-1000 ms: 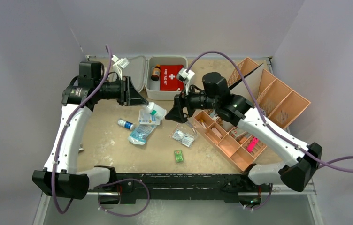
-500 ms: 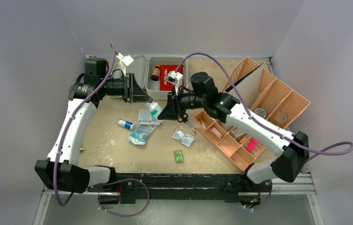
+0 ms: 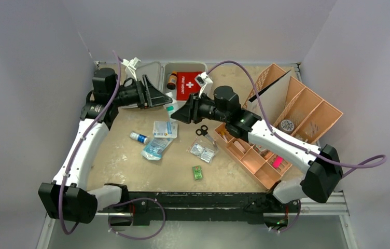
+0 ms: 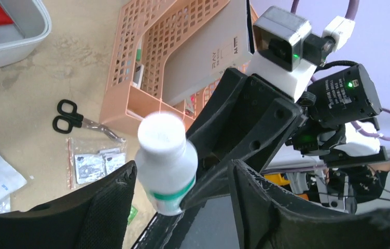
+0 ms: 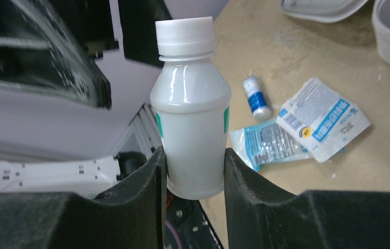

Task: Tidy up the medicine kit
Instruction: Place the pill bottle in the medicine box.

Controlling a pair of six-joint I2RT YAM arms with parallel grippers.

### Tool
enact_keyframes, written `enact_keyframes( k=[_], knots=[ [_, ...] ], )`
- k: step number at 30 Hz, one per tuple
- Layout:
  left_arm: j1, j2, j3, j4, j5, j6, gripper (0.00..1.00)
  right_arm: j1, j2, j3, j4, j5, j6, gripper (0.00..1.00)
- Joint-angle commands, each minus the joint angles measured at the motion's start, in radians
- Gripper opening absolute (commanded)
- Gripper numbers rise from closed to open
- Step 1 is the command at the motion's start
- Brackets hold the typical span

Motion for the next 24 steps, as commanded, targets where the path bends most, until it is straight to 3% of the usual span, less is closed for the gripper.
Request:
enact_keyframes(
  k=[1,17,24],
  knots=[
    [-0.005,-0.057,-0.091,0.240,-0.046,-0.175,0.64,0.002,-0.049,0.012,0.172,0.153,0.102,0.12],
    [-0.030,0.020,-0.072,0.267,-0.096,-0.154,0.57,0.002,-0.006,0.026,0.191,0.129,0.126,0.13],
    [-0.057,0.044,-0.059,0.273,-0.123,-0.143,0.25,0.002,-0.003,0.023,0.173,0.146,0.119,0.16]
  ],
)
